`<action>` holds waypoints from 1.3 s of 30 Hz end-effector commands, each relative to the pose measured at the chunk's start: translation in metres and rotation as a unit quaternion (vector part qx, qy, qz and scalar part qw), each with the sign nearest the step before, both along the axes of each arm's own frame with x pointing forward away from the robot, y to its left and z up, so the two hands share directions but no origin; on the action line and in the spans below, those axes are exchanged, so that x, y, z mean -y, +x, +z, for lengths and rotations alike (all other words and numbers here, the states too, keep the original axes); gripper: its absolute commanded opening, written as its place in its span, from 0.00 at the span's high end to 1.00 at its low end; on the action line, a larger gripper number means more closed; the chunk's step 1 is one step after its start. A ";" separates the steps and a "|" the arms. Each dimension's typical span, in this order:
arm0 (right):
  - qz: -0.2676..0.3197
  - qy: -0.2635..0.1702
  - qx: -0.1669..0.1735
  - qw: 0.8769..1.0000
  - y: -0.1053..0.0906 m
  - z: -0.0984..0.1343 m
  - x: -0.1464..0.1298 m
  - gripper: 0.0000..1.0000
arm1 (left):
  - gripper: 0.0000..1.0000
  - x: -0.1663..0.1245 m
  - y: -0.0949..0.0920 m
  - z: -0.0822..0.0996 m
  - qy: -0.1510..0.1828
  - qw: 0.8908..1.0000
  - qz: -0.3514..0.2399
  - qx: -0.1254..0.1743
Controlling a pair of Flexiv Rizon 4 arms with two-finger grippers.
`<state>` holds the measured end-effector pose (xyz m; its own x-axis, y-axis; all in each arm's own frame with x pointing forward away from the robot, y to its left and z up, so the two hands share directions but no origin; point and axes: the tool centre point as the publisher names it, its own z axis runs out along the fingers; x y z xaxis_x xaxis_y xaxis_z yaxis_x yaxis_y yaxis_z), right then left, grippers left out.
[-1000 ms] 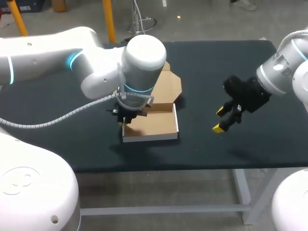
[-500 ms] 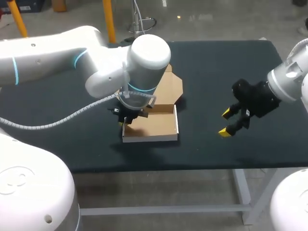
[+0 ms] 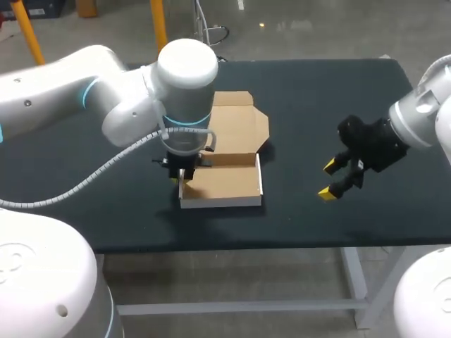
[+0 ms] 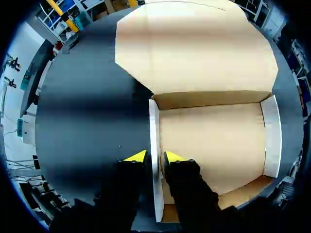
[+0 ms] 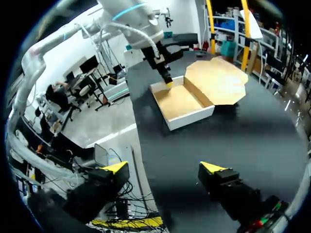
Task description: Assemble the packaging by folding the flat box into shape, placing the metal phone stand inside, and closing the box properly
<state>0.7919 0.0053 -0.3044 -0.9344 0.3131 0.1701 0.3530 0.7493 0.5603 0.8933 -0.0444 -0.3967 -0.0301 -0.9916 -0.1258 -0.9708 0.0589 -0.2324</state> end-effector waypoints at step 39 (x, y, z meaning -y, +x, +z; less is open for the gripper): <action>-0.020 0.014 0.012 1.000 -0.012 0.018 0.013 0.00 | 0.00 -0.054 -0.100 0.127 -0.265 0.914 -0.292 0.090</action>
